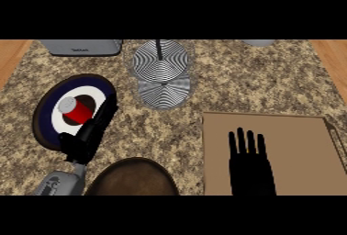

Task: Pick the lemon from the tray and place it in the tiered basket

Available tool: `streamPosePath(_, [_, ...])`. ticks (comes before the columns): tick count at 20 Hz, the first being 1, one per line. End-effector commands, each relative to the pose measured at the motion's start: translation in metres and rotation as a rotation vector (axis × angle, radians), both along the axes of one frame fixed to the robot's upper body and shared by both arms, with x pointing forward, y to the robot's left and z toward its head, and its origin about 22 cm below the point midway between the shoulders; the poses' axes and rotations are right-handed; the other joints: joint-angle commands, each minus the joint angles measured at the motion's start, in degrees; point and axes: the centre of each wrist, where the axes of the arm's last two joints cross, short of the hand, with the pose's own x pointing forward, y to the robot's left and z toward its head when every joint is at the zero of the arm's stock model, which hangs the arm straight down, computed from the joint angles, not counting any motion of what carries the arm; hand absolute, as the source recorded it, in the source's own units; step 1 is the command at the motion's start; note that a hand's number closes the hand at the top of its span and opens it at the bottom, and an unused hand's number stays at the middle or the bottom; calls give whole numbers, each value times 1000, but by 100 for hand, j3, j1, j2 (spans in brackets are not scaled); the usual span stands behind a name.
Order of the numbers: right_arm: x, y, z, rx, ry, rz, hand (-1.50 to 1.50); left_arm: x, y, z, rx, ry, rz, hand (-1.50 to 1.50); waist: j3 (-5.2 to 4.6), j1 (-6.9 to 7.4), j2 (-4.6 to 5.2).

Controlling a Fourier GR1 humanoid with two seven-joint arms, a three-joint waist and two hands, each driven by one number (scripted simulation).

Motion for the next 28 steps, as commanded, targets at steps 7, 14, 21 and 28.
streamPosePath(7, [16,-40,-25,26,-4,-51,-150,3,4,1,-4,2,-5,0,0,3,2])
streamPosePath(14, [16,-35,-32,17,34,-42,-150,-15,-9,-28,-1,-5,4,0,-1,3,1])
streamPosePath(21, [25,-40,-42,172,-42,93,150,-4,-6,1,9,5,5,0,2,23,0])
streamPosePath(28, [18,-40,-53,160,-67,144,150,-1,9,10,16,12,16,0,0,9,-1])
